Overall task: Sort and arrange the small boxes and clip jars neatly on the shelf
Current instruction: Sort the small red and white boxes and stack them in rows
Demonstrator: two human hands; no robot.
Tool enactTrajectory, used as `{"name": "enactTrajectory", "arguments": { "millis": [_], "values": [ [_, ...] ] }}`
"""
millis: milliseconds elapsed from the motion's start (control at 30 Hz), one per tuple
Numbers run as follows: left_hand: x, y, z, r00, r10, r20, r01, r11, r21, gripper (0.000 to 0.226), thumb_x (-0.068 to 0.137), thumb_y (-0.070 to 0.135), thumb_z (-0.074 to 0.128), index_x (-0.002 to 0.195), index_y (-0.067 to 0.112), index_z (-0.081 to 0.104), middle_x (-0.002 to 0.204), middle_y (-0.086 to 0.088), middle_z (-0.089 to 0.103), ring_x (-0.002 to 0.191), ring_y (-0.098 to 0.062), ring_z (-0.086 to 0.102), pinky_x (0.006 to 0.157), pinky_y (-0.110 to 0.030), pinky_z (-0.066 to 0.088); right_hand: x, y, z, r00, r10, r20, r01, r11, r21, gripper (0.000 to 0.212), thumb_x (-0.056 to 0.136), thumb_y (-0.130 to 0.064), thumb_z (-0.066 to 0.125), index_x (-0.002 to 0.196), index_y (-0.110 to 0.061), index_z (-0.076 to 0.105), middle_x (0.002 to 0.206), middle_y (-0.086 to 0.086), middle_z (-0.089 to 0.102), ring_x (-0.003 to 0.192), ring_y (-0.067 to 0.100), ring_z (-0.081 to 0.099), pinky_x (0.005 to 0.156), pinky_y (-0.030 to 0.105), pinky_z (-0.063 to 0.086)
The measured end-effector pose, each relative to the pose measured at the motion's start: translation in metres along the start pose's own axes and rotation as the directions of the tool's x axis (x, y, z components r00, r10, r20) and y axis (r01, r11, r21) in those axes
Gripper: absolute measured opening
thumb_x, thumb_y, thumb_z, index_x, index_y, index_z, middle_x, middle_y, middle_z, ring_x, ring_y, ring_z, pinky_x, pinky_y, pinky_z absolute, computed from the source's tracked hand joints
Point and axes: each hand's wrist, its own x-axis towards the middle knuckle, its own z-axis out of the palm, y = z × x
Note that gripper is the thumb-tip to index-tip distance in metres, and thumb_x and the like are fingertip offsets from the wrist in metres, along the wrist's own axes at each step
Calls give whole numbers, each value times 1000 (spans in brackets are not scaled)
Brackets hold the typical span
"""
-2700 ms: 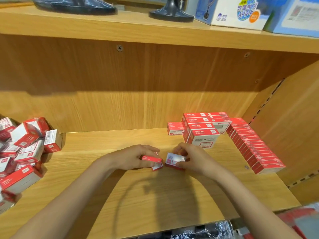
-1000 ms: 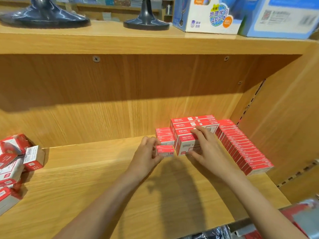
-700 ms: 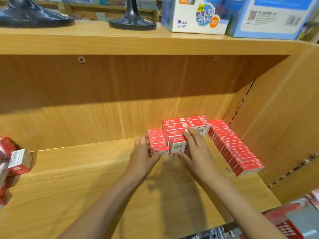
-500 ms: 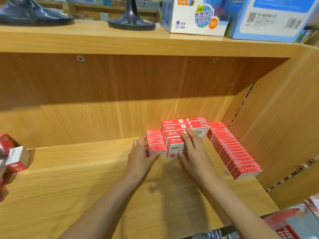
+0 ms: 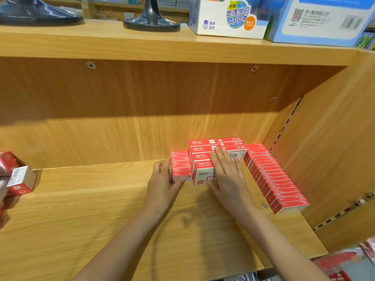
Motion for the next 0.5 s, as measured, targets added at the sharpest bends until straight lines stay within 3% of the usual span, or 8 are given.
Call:
{"name": "enactTrajectory", "arguments": {
  "millis": [67, 100, 233, 333, 500],
  "values": [
    [5, -1, 2, 998, 26, 49, -27, 999, 35, 75, 77, 21, 71, 141, 17, 33, 129, -2, 49, 116, -16, 49, 96, -29, 42, 4, 4, 1, 1000, -14, 15, 14, 999, -29, 73, 80, -15, 65, 143, -8, 28, 151, 8, 27, 142, 20, 17, 112, 38, -1],
    [6, 0, 1, 997, 23, 67, -25, 999, 22, 75, 77, 20, 71, 141, 18, 33, 128, -1, 53, 116, -15, 51, 95, -29, 43, 6, 5, 1, 1000, -16, 21, 17, 998, -56, 74, 77, -13, 68, 141, -6, 31, 149, 10, 31, 140, 22, 22, 112, 41, 1],
    [11, 6, -6, 990, -1, 142, 0, 1000, 9, 78, 77, 17, 73, 142, 16, 30, 111, -1, 64, 90, -8, 57, 72, -7, 37, 11, 8, 0, 999, -31, 22, 34, 988, -149, 79, 61, -12, 81, 131, 1, 45, 137, 16, 47, 129, 29, 42, 106, 50, 16],
    [14, 6, -9, 987, -10, 161, 1, 998, 56, 79, 76, 21, 73, 142, 15, 29, 107, -4, 66, 86, -11, 56, 70, -11, 36, 14, 8, -2, 998, -59, 14, 61, 977, -203, 84, 49, -17, 88, 123, 3, 53, 128, 18, 56, 121, 29, 51, 101, 51, 25],
    [13, 8, -9, 985, 7, 173, -15, 999, 47, 74, 77, 20, 72, 140, 15, 33, 96, 4, 60, 79, -7, 50, 65, -7, 33, 12, 8, -7, 996, -75, 47, 83, 977, -197, 83, 53, -15, 87, 125, 6, 51, 130, 20, 53, 124, 31, 47, 102, 52, 23]
  ]
}}
